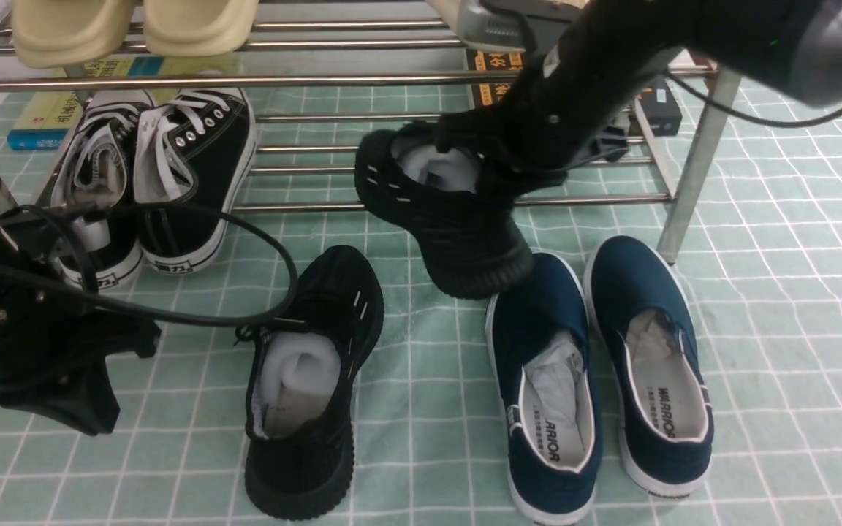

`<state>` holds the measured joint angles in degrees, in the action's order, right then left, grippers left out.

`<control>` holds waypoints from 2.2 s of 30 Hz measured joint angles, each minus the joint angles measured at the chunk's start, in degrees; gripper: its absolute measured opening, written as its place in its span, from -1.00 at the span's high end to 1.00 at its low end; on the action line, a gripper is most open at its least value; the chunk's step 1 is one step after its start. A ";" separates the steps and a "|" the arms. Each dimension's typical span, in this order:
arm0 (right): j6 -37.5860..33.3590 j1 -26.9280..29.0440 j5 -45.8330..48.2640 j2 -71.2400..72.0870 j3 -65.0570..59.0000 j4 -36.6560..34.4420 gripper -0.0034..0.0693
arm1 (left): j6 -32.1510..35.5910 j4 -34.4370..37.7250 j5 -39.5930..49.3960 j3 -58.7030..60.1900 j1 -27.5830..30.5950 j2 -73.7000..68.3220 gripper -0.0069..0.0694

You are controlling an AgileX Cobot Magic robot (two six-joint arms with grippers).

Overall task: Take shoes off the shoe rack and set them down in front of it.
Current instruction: Use the right arm to take out the clamped shoe from the shoe rack and put it down

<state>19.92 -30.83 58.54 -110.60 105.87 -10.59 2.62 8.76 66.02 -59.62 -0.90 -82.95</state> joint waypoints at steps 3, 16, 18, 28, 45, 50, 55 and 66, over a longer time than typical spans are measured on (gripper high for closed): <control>0.09 0.00 3.61 4.36 -4.13 1.23 0.71 | -0.14 -0.36 0.00 0.00 0.00 0.00 0.72; 15.43 -9.36 -3.30 14.59 -15.01 5.01 0.71 | -0.87 -0.84 0.00 0.00 0.00 0.05 0.71; 17.95 -10.68 -5.51 13.87 -15.14 6.91 0.71 | -0.87 -0.84 0.00 0.00 0.00 0.05 0.71; 29.84 -12.03 -11.17 11.59 -14.86 17.55 0.71 | -0.88 -0.90 0.72 0.00 0.00 0.05 0.69; 46.91 -16.52 -10.00 4.17 -13.98 24.33 0.71 | -1.01 -0.90 0.93 0.00 0.00 0.05 0.67; 47.72 -17.88 -11.45 2.04 -13.98 22.10 0.71 | -1.01 -0.90 1.39 0.00 0.00 0.05 0.65; 46.61 -17.89 -10.75 1.51 -13.91 19.31 0.70 | -1.01 -0.90 1.97 0.00 0.00 0.05 0.64; 35.80 -19.49 -4.79 1.33 -13.91 10.59 0.66 | -1.01 -0.90 2.11 0.00 0.00 0.05 0.61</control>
<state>55.72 -50.31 53.75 -109.27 91.96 0.00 1.61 7.87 68.13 -59.62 -0.90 -82.90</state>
